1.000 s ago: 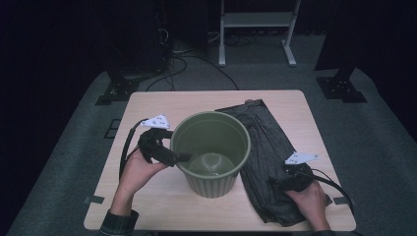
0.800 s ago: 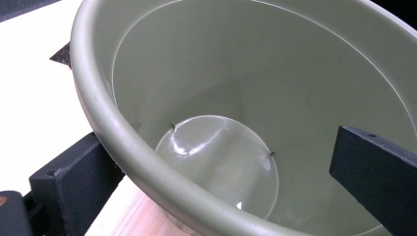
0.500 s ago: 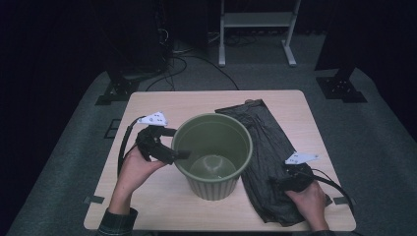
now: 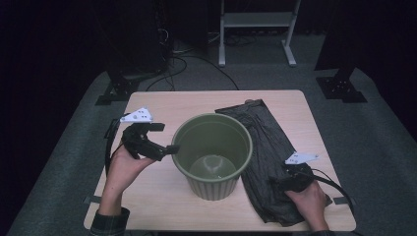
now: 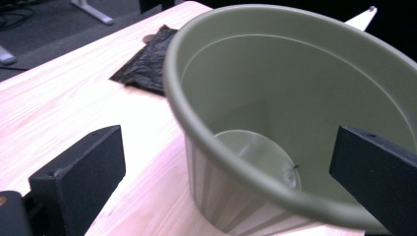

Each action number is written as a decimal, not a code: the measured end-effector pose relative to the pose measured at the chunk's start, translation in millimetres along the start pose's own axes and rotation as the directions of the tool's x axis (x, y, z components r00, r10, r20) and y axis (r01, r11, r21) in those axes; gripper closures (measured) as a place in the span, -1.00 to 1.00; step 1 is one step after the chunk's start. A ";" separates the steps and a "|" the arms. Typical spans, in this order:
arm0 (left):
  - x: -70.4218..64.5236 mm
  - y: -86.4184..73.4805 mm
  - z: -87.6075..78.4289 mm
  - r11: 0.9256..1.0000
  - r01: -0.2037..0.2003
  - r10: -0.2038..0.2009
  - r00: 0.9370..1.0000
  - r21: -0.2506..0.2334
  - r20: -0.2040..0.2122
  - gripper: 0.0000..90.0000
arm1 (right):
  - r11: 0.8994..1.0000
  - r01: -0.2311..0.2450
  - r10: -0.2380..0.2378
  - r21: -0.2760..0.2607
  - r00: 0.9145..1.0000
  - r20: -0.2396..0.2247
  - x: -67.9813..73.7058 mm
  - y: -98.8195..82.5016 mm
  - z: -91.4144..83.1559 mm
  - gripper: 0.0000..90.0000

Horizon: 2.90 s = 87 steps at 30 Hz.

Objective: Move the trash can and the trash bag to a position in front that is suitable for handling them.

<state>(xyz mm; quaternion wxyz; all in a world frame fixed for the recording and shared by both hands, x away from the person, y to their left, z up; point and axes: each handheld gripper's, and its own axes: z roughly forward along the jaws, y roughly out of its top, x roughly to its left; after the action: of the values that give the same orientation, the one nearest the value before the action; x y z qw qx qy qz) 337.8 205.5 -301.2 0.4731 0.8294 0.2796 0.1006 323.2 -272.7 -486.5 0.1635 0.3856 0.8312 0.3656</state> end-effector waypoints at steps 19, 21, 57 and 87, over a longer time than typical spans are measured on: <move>-12.5 -49.7 -28.9 0.999 0.026 -0.029 0.995 -0.023 -0.095 -1.00 | 1.000 0.000 0.000 0.000 1.000 0.000 0.0 0.0 0.0 -0.73; -14.0 -57.9 -26.4 0.999 0.031 -0.032 0.994 -0.018 -0.100 -1.00 | 1.000 0.000 0.000 0.000 1.000 0.000 0.0 0.0 0.0 -0.73; 7.2 -147.8 36.3 0.998 0.057 -0.053 0.980 0.016 -0.193 -1.00 | 1.000 0.003 -0.003 0.000 1.000 -0.003 -0.2 -0.1 -0.1 -0.73; 13.2 -172.5 66.5 0.979 0.051 -0.008 0.977 0.198 -0.214 -1.00 | 1.000 0.008 -0.008 -0.027 1.000 -0.004 -2.2 2.2 -10.6 -0.72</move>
<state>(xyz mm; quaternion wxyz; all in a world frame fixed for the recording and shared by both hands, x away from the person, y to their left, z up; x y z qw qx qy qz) 313.7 232.7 -482.9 0.3553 0.8535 0.3493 0.1524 320.0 -278.5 -477.7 0.1688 0.3792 0.8281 0.3769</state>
